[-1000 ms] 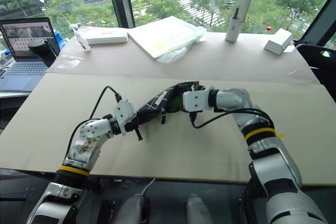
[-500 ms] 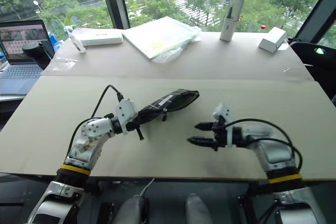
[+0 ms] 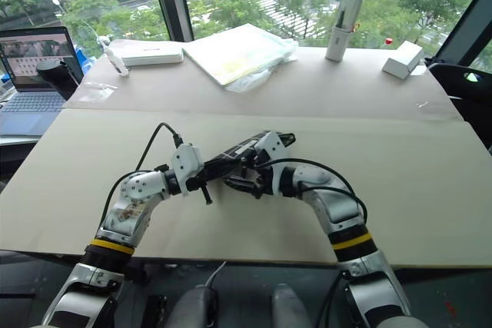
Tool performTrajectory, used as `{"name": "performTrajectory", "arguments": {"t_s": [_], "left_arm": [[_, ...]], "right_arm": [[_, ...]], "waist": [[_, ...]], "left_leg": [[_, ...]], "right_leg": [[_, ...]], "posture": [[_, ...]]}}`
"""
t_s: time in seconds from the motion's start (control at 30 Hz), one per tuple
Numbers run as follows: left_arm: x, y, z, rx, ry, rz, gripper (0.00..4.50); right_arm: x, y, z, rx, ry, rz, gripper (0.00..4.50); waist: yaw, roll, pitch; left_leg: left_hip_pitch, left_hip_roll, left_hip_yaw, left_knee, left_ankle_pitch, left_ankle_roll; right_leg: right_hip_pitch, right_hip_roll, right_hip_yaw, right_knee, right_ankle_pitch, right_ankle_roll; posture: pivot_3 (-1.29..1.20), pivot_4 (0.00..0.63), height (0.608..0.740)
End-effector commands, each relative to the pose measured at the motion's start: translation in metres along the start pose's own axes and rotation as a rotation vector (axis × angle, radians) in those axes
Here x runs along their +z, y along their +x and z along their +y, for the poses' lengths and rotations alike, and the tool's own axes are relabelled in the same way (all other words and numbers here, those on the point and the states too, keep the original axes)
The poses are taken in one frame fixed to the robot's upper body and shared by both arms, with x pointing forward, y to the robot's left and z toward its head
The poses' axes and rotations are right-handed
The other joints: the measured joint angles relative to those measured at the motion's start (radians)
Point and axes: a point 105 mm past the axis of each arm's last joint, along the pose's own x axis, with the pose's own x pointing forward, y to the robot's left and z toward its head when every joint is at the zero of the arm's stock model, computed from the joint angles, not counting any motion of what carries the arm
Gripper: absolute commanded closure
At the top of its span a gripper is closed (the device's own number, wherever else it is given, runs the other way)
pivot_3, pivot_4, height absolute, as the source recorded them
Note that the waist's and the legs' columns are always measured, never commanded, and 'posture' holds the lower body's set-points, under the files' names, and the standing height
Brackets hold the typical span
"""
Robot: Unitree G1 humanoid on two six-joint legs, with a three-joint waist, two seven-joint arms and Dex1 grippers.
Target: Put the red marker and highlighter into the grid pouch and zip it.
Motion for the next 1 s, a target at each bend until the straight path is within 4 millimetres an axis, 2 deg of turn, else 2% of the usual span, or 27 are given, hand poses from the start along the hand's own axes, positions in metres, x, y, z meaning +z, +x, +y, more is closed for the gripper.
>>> {"name": "performTrajectory", "arguments": {"t_s": [0.03, 0.07, 0.2, 0.23, 0.27, 0.3, 0.47, 0.67, 0.8, 0.9, 1.0], "left_arm": [[0.011, -0.001, 0.003, 0.01, 0.033, -0.028, 4.5], [0.011, -0.001, 0.004, 0.014, 0.034, -0.027, 4.5], [0.01, -0.004, 0.005, 0.027, 0.035, -0.025, 4.5], [0.01, -0.004, 0.005, 0.027, 0.035, -0.025, 4.5], [0.01, -0.004, 0.005, 0.028, 0.035, -0.024, 4.5], [0.01, -0.004, 0.006, 0.029, 0.036, -0.024, 4.5], [0.011, -0.004, 0.007, 0.03, 0.038, -0.026, 4.5], [0.011, -0.003, 0.007, 0.028, 0.038, -0.028, 4.5], [0.01, -0.002, 0.006, 0.023, 0.033, -0.027, 4.5], [0.01, -0.002, 0.005, 0.021, 0.032, -0.027, 4.5], [0.01, -0.002, 0.005, 0.021, 0.032, -0.027, 4.5]], "right_arm": [[0.013, -0.004, 0.003, 0.03, -0.045, -0.023, 1.97], [0.012, -0.008, 0.002, 0.034, -0.043, -0.021, 2.17], [0.008, -0.02, -0.005, 0.017, -0.038, -0.001, 3.61], [0.007, -0.022, -0.007, 0.011, -0.039, 0.004, 3.82], [0.005, -0.025, -0.009, 0.002, -0.04, 0.011, 4.27], [0.004, -0.027, -0.012, -0.008, -0.041, 0.017, 4.4], [0.004, -0.041, -0.027, -0.064, -0.049, 0.034, 4.4], [0.008, -0.09, -0.094, -0.37, -0.16, 0.108, 4.4], [0.026, -0.124, -0.125, -0.495, -0.182, 0.086, 4.4], [0.029, -0.133, -0.133, -0.518, -0.182, 0.081, 4.4], [0.021, -0.126, -0.126, -0.458, -0.162, 0.078, 4.4]], "waist": [[-0.001, 0.0, 0.0], [-0.001, 0.0, 0.0], [-0.002, 0.0, 0.0], [-0.002, 0.0, 0.0], [-0.002, 0.0, 0.0], [-0.002, 0.0, 0.0], [-0.004, 0.0, 0.0], [0.003, 0.0, 0.0], [0.0, 0.0, 0.0], [-0.006, -0.001, 0.0], [-0.008, -0.001, 0.0]], "left_leg": [[0.0, 0.0, 0.0, 0.0, 0.0, 0.0], [0.0, 0.0, 0.0, 0.0, 0.0, 0.0], [0.0, 0.0, 0.0, 0.0, 0.0, 0.0], [0.0, 0.0, 0.0, 0.0, 0.0, 0.0], [0.0, 0.0, 0.0, 0.0, 0.0, 0.0], [0.0, 0.0, 0.0, 0.0, 0.0, 0.0], [0.0, 0.0, 0.0, 0.0, 0.0, 0.0], [0.0, -0.001, 0.0, 0.0, 0.0, 0.0], [0.0, -0.001, 0.0, 0.0, 0.0, 0.0], [0.0, -0.001, 0.0, -0.001, 0.0, 0.0], [0.0, -0.001, 0.0, -0.001, 0.0, 0.0]], "right_leg": [[0.0, 0.0, 0.0, 0.0, 0.0, 0.0], [0.0, 0.0, 0.0, 0.0, 0.0, 0.0], [0.0, 0.0, 0.0, 0.0, 0.0, 0.0], [0.0, 0.0, 0.0, 0.0, 0.0, 0.0], [0.0, 0.0, 0.0, 0.0, 0.0, 0.0], [0.0, 0.0, 0.0, 0.0, 0.0, 0.0], [0.0, 0.0, 0.0, 0.0, 0.0, 0.0], [0.0, -0.001, 0.0, 0.0, 0.0, 0.0], [0.0, -0.001, 0.0, -0.001, 0.0, 0.0], [0.0, -0.001, 0.0, -0.001, 0.0, 0.0], [0.0, -0.001, 0.0, -0.001, 0.0, 0.0]], "posture": [[0.0, 0.15, 0.74], [0.0, 0.15, 0.74], [0.0, 0.15, 0.74], [0.0, 0.15, 0.74], [0.0, 0.15, 0.74], [0.0, 0.15, 0.74], [0.0, 0.15, 0.74], [0.0, 0.15, 0.74], [0.0, 0.15, 0.74], [0.0, 0.15, 0.74], [0.0, 0.15, 0.74]]}}
